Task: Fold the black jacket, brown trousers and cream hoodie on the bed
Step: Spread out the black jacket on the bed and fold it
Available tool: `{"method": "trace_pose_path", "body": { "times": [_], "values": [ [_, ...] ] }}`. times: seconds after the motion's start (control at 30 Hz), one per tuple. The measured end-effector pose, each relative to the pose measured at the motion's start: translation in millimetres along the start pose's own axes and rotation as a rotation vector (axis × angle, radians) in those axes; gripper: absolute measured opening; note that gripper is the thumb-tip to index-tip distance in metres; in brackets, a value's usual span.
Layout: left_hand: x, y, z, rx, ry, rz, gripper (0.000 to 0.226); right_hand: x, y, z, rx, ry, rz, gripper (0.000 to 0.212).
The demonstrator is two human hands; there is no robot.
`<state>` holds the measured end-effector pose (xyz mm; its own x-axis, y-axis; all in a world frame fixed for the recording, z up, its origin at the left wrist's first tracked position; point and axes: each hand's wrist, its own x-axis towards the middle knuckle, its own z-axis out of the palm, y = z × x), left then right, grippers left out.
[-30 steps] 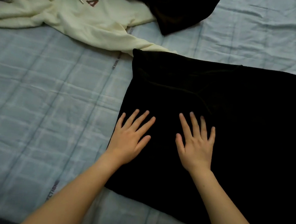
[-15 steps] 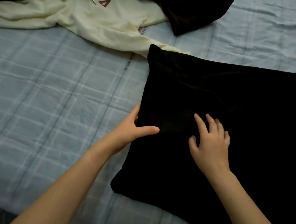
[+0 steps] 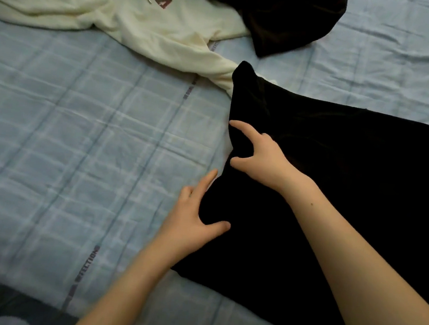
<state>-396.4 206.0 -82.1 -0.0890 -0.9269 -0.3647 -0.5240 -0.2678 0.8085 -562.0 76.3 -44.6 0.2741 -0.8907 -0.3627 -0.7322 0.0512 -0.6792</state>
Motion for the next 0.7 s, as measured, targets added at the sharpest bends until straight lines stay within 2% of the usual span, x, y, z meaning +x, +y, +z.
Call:
{"method": "trace_pose_path", "body": {
  "times": [0.07, 0.13, 0.2, 0.3, 0.43, 0.57, 0.7],
  "values": [
    [-14.4, -13.4, 0.6, 0.072, -0.016, -0.031, 0.096, -7.0, 16.9, -0.9, 0.150, 0.042, -0.021, 0.079],
    [-26.7, -17.2, 0.6, 0.040, -0.004, -0.068, 0.087, -16.2, 30.3, -4.3, 0.274, 0.059, -0.064, 0.081],
    [-35.4, -8.7, -1.1, -0.082, -0.014, -0.033, 0.075, -26.8, 41.0, -13.8, 0.373, 0.073, -0.102, 0.082],
    [-45.8, 25.2, -0.5, -0.352, -0.121, 0.024, 0.064, -43.7, 58.1, -39.1, 0.508, 0.077, -0.130, 0.082],
    [-52.9, 79.0, 26.5, -0.554, -0.193, 0.056, 0.054, -67.1, 81.5, -78.2, 0.507, 0.099, -0.160, 0.083],
    [-56.2, 122.0, 75.4, -0.625, -0.265, 0.037, 0.056, -98.3, 116.3, -120.8, 0.491, 0.131, -0.172, 0.084],
    [-54.2, 154.9, 133.8, -0.676, -0.404, 0.010, 0.057, -139.1, 161.4, -162.9, 0.487, 0.160, -0.163, 0.084]
  ]
}}
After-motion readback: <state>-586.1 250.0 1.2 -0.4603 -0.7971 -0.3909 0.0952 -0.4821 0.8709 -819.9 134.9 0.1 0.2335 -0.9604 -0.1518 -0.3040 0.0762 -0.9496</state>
